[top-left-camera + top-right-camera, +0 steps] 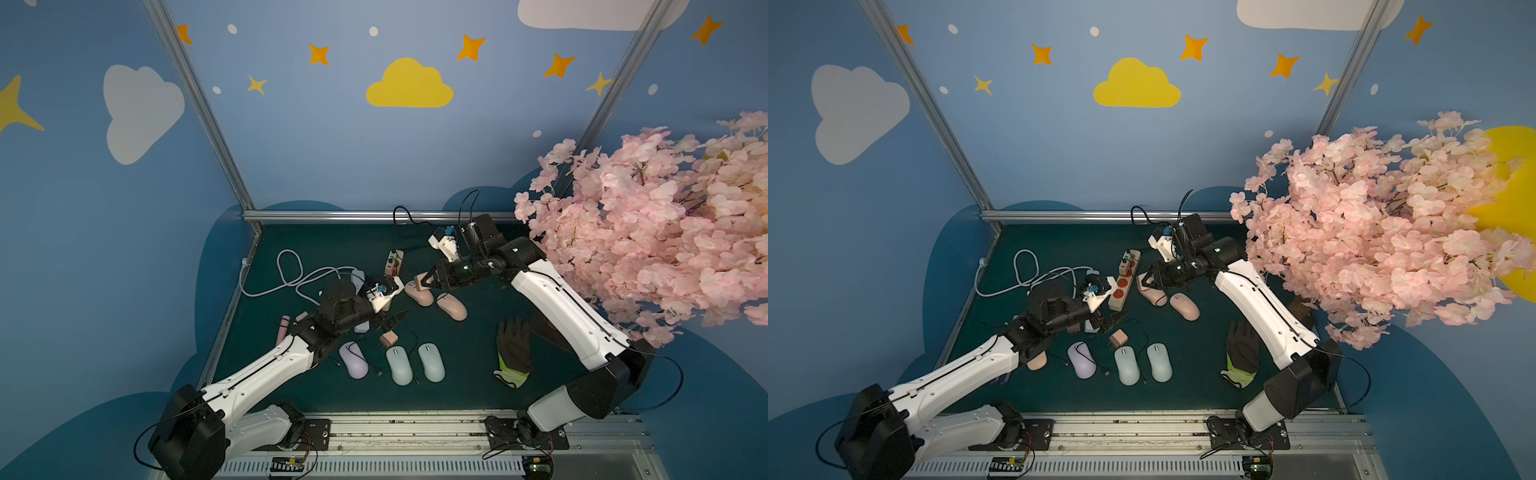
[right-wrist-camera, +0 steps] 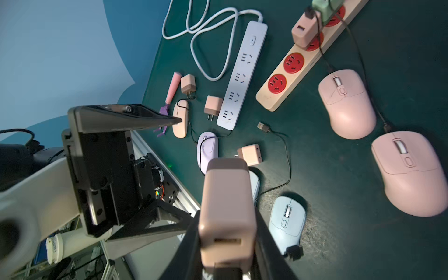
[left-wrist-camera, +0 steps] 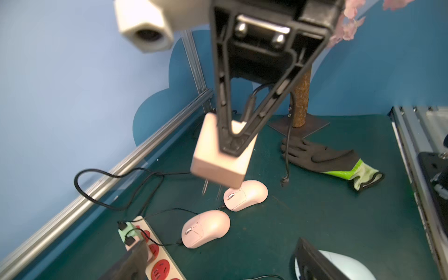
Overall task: Unplug the wireless mouse
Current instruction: Remove the power cord from the plug.
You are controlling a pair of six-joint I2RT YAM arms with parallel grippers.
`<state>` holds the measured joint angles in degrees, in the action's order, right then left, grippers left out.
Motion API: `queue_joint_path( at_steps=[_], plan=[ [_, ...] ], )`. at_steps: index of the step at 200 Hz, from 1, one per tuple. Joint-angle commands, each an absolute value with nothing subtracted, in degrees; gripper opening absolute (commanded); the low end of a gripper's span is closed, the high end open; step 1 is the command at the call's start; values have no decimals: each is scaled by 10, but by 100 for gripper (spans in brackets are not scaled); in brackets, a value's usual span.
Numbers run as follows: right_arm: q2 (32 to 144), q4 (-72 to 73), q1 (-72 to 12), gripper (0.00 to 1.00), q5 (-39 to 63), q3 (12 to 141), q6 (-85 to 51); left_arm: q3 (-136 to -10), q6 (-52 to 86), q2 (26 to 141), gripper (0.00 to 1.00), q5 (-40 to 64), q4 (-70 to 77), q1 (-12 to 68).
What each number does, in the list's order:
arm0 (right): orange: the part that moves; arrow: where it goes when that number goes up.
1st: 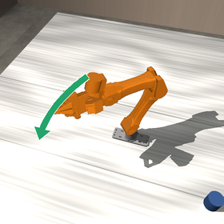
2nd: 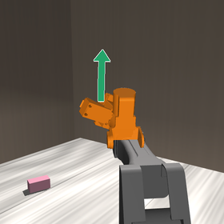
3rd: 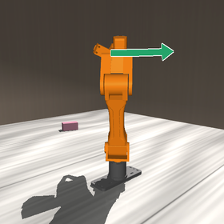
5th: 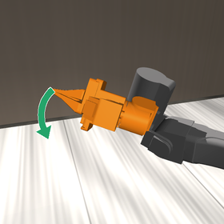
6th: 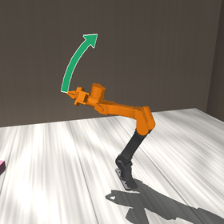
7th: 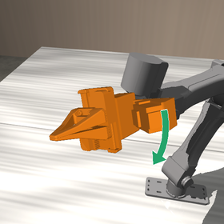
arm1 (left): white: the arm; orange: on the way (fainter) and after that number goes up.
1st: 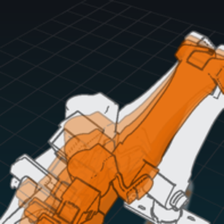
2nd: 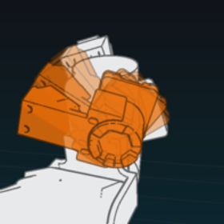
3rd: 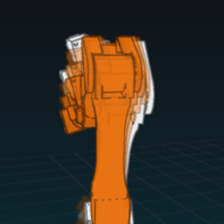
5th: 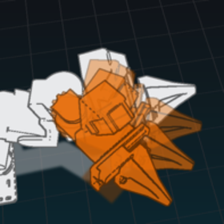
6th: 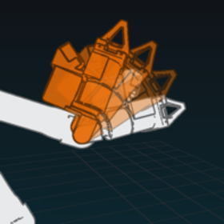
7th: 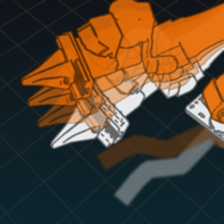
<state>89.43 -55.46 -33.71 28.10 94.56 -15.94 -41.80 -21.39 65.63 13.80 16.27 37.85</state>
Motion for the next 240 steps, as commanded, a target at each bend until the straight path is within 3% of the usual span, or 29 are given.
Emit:
queue_joint_path(
  at_steps=[1, 102, 192, 229, 240],
  plan=[
    [908, -587, -348, 0, 299, 964, -147, -446, -290, 674, 92, 105, 179, 388],
    [931, -581, -374, 0, 329, 970, -150, -473, -298, 716, 74, 112, 184, 404],
    [937, -580, -385, 0, 336, 976, -151, -469, -290, 720, 35, 115, 193, 404],
    [927, -584, -385, 0, 311, 976, -150, -464, -290, 718, 6, 109, 200, 404],
    [921, -582, -385, 24, 287, 974, -154, -461, -288, 716, 4, 109, 204, 404]
  ],
)
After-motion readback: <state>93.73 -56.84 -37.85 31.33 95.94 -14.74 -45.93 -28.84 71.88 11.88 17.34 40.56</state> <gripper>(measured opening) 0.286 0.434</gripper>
